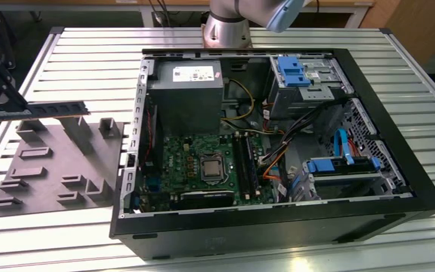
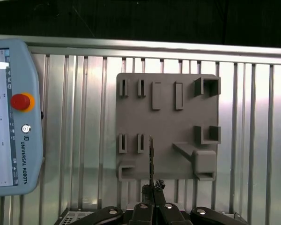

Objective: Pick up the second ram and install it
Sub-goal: 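Pick up the second ram and move it above second insertion slot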

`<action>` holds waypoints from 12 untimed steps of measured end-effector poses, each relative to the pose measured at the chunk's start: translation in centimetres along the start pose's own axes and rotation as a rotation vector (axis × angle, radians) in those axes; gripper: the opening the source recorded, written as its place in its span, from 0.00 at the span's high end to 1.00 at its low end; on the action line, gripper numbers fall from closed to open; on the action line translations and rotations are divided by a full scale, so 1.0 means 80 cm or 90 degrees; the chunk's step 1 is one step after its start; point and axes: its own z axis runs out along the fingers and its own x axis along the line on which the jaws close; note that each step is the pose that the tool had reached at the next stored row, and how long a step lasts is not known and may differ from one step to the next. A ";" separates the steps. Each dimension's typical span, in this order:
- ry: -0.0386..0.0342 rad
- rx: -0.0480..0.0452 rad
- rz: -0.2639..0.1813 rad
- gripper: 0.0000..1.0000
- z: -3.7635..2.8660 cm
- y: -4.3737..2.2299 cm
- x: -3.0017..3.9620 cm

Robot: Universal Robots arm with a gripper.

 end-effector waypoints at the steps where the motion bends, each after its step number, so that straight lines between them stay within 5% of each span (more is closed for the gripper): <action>1: 0.0000 0.0000 0.000 0.89 0.0000 -0.0004 0.0000; 12: 0.0000 0.0000 0.000 0.89 -0.0001 -0.0044 0.0001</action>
